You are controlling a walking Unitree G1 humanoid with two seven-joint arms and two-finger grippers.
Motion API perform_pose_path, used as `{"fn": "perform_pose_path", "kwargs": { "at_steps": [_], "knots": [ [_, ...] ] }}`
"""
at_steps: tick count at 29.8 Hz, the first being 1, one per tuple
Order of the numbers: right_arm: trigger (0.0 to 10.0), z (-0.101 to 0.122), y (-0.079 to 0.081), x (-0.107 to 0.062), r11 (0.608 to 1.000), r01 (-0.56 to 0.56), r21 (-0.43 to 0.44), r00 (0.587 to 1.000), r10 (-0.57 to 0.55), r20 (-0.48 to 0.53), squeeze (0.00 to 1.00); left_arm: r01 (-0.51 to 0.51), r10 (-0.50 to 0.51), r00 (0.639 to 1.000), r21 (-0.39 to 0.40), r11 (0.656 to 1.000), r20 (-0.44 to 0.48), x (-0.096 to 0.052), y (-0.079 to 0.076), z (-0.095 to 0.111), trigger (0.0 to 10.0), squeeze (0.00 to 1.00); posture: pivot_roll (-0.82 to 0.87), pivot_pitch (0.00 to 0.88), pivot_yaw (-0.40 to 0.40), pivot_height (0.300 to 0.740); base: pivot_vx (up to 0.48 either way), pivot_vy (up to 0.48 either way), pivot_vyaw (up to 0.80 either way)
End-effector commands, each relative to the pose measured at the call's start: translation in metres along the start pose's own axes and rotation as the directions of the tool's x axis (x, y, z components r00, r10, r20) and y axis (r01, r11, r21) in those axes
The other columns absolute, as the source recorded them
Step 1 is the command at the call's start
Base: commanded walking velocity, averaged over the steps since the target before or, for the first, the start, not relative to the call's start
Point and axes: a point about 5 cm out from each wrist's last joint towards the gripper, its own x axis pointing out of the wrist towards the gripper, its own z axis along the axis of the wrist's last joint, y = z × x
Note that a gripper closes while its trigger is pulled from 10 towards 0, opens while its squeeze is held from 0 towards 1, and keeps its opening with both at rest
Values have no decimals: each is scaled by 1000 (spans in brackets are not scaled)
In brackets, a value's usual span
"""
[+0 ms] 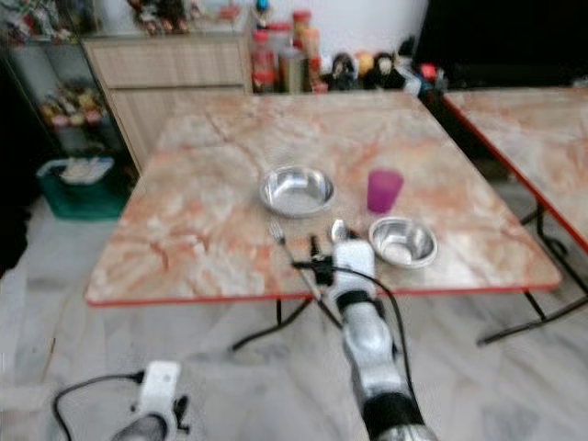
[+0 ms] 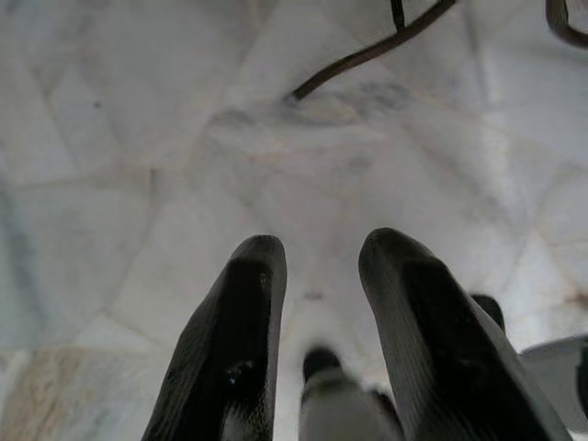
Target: Setting the table
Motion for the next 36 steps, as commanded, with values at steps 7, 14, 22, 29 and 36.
{"fn": "perform_pose_path", "kwargs": {
  "at_steps": [7, 14, 22, 29, 36],
  "knots": [
    [10000, 6, 9, 3, 999, -13, 30, 1000, 12, 17, 0, -27, 27, 999, 25, 999, -28, -2, 12, -8, 10000, 0, -50, 0, -6, 740, 354, 0, 0],
    [10000, 7, 11, 1, 999, -5, 32, 1000, 4, 25, 0, -31, 32, 999, 20, 999, -29, -3, 12, -9, 10000, 0, -48, 0, -4, 740, 269, 0, 0],
    [10000, 5, 17, -2, 999, -5, 48, 1000, 5, 3, 0, -29, 29, 999, 23, 999, -31, -3, 13, -11, 10000, 0, -49, 0, 1, 740, 0, 0, 0],
    [10000, 0, 17, -4, 999, 43, 33, 996, -40, -80, 0, -28, 29, 999, 27, 999, -30, -3, 14, -11, 10000, 0, -50, 0, 10, 740, 0, 0, 0],
    [10000, 3, 22, -2, 998, 54, 23, 989, -51, -139, 0, -24, 25, 999, 34, 999, -34, -3, 14, -11, 10000, 0, -58, 0, 16, 740, 0, 0, 0]
  ]
}}
